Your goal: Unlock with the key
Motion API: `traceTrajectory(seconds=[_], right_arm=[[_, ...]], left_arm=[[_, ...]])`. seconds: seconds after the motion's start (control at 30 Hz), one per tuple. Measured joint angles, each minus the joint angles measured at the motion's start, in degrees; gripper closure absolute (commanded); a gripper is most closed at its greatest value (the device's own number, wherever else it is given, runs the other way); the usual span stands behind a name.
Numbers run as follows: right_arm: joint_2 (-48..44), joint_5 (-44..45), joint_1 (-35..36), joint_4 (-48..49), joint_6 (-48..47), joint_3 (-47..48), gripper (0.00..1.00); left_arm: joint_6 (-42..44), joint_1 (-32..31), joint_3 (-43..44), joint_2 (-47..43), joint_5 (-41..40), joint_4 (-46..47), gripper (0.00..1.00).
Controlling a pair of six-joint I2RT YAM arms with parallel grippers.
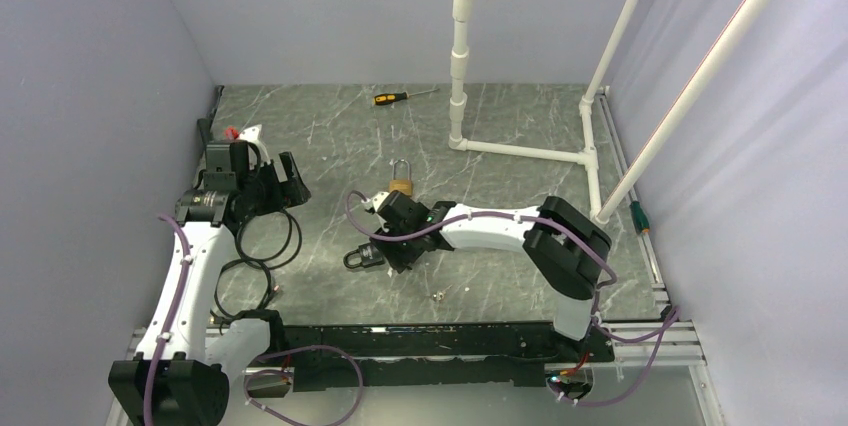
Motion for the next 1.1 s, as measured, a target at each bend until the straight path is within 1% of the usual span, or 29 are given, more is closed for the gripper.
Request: traceTrajectory(seconds=[0.2, 0.33, 0.43, 1.1], right_arm=[[1.2, -1.0, 0.0, 0.3, -0.3, 1.1, 0.46], [1.9, -1.4, 0.0, 1.0, -0.6, 1.6, 0.54], [2.5, -1.4, 0.0, 1.5, -0.6, 2.1, 0.57], [2.7, -2.9, 0.0, 2.3, -2.7, 2.1, 0.56]], left_arm=[[0.0, 0.0, 0.0, 0.3, 0.0, 0.0, 0.1], [0.0, 0.0, 0.0, 0.3, 0.0, 0.0, 0.1], [0.0, 0.0, 0.0, 0.3, 0.0, 0.0, 0.1], [0.0, 0.0, 0.0, 0.3, 0.0, 0.0, 0.09]])
